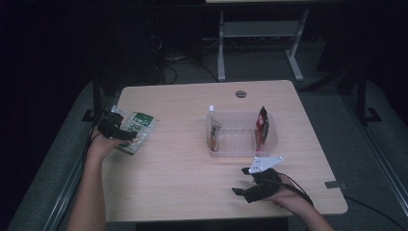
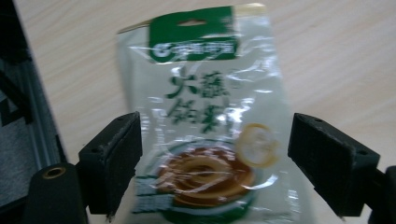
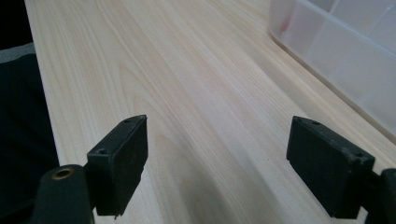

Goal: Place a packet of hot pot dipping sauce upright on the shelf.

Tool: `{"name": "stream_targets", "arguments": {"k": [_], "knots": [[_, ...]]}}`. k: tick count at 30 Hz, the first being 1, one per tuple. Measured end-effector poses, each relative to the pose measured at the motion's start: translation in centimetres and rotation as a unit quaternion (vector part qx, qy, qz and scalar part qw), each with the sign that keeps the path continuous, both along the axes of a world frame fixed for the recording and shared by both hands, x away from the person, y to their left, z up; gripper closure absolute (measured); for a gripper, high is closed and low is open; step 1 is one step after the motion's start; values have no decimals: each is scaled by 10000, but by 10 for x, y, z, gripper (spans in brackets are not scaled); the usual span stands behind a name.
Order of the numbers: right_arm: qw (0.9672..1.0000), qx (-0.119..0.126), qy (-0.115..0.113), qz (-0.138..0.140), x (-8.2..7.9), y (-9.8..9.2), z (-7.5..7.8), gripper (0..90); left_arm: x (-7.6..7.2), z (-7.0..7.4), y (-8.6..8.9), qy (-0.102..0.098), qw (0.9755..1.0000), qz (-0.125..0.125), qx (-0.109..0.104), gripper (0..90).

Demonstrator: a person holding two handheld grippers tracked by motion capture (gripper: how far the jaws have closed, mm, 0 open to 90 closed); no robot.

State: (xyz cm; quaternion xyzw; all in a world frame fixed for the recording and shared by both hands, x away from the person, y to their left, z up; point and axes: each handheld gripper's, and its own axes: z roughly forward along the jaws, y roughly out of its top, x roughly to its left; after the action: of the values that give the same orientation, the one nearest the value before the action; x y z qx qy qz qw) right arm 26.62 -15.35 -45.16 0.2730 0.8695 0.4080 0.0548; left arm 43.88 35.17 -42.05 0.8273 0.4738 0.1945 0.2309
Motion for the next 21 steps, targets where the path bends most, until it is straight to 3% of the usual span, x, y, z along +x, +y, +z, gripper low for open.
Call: {"name": "stream_targets", "arguments": {"k": [8,10,19,21], "knots": [[10000,8,-21,-28,0,-1,0,201,8,-22,23,202,9993,235,-223,154],[10000,18,-11,-64,0,-2,0,202,8,-26,27,238,9987,257,-382,155],[10000,31,-30,-78,-1,-4,0,203,8,-33,22,477,9968,126,-624,190],[10000,37,1,-86,-1,-4,0,204,7,-34,22,439,9971,120,-618,210]]}}
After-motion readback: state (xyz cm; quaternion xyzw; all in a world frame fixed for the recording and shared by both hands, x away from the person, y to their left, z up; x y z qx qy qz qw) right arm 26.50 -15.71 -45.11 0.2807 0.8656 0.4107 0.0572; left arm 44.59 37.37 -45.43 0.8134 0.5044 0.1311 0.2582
